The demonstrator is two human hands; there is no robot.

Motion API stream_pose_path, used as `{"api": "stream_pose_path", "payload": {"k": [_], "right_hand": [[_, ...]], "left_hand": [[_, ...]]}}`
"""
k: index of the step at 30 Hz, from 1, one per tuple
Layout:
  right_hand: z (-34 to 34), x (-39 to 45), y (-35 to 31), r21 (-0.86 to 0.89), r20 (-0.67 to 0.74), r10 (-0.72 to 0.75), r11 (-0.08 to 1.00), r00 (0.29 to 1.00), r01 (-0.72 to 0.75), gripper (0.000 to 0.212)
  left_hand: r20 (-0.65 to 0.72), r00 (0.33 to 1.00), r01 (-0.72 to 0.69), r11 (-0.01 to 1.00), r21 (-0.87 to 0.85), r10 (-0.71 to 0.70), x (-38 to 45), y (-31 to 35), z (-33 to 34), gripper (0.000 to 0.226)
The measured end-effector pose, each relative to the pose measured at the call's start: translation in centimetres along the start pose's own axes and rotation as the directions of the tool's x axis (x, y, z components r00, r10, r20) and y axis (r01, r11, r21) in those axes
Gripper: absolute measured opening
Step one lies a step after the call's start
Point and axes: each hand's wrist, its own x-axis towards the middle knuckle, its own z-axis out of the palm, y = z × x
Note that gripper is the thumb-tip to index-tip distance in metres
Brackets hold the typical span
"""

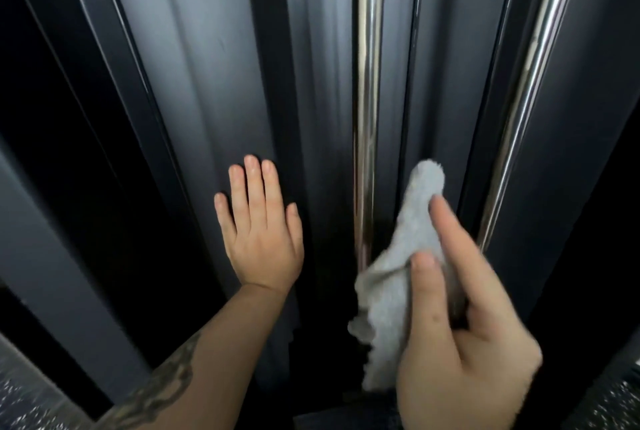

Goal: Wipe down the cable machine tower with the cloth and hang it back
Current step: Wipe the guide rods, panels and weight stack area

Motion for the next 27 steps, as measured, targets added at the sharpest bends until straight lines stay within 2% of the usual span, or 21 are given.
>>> {"api": "stream_pose_path", "payload": {"k": [2,4,7,9,12,14,19,21,23,27], "right_hand": [[1.9,1.5,-0.2,0.091,0.035,0.133,0.986,0.99,-0.136,0.039],[3.2,2.1,0.4,0.105,0.173,0.242,0.959,0.955,-0.262,0.046],[3.9,1.3,0.8,-0.048,0.333,0.161,0.987,0.929,-0.154,0.059],[4.2,2.1,1.3,-0.149,0.364,0.136,0.985,0.921,-0.086,0.064],[5.2,4.7,1.2,-0.176,0.408,0.137,0.982,0.903,-0.069,0.069],[5.5,5.4,1.2,-0.151,0.403,0.114,0.987,0.908,-0.056,0.069],[4.5,1.9,3.4,-0.094,0.34,-0.036,0.993,0.94,0.072,0.061],[4.7,-0.4,4.6,-0.167,0.339,-0.106,0.971,0.935,0.171,0.062],[4.7,-1.9,6.0,-0.178,0.318,-0.184,0.952,0.93,0.249,0.053],[5.1,0.4,4.1,-0.011,0.18,0.024,1.0,0.983,-0.023,0.05]], "left_hand": [[-0.014,1.0,-0.01,1.0,-0.006,0.01,-0.1,-0.1,0.2,0.066],[-0.048,0.999,-0.021,1.0,0.001,0.021,0.0,-0.3,0.4,0.06],[-0.074,0.997,-0.027,0.999,-0.023,0.025,0.2,-0.2,0.3,0.053],[-0.077,0.997,-0.033,0.999,-0.033,0.03,0.1,0.0,0.2,0.051],[-0.082,0.997,-0.017,1.0,-0.024,0.015,0.1,-0.2,0.2,0.056],[-0.058,0.998,-0.006,1.0,-0.023,0.005,0.1,-0.3,0.2,0.063],[-0.038,0.999,-0.023,0.999,-0.035,0.021,0.0,-0.2,0.4,0.057],[-0.037,0.999,-0.012,0.999,-0.04,0.01,0.0,-0.3,0.3,0.057],[-0.033,0.999,-0.014,0.999,-0.045,0.012,-0.1,-0.3,0.3,0.058],[-0.046,0.999,-0.023,0.999,-0.034,0.021,0.0,-0.2,0.4,0.057]]}}
